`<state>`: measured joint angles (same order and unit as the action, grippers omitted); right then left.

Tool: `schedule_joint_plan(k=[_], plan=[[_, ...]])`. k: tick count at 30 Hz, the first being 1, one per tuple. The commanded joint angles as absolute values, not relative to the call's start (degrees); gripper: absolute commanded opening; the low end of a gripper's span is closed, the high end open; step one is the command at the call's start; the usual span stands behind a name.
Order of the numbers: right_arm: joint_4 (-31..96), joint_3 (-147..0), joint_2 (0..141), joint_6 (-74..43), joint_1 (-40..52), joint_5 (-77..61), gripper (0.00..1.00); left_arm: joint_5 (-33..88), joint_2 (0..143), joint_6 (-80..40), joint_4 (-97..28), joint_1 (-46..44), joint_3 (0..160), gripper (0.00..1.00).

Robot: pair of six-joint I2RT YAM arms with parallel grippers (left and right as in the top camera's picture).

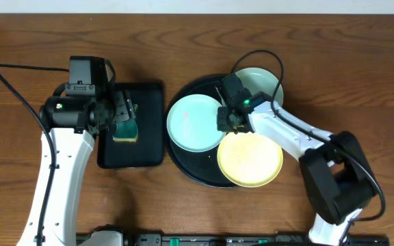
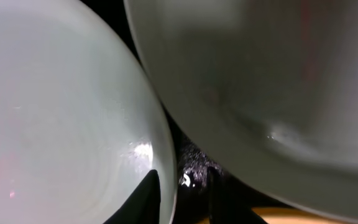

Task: Clean dirty plates on tray and stack at the side
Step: 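Grasp the green sponge with the left gripper and lift it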

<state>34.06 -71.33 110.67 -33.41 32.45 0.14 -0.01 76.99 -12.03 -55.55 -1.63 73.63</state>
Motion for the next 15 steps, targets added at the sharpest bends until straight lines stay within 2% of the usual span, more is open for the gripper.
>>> schedule_joint_plan(k=[1,6,9,12,15], plan=[[33.26,-72.51,111.77,-32.51,32.69,1.26,0.2,-0.73,77.23,-12.58,-55.61,-1.69,74.32,0.78],[31.81,-72.49,113.73,-32.56,32.69,1.02,0.17,-1.08,77.23,-12.56,-55.59,-1.69,74.15,0.78],[31.16,-72.49,114.83,-32.75,32.69,1.02,0.06,-3.6,77.49,-12.58,-55.4,-1.69,73.23,0.78],[30.83,-72.49,115.35,-32.77,32.69,0.99,0.01,-4.14,78.63,-12.56,-55.42,-1.69,72.58,0.78],[30.87,-72.49,115.42,-33.41,32.69,0.97,0.01,-4.14,80.58,-12.56,-55.37,-1.69,72.55,0.78]])
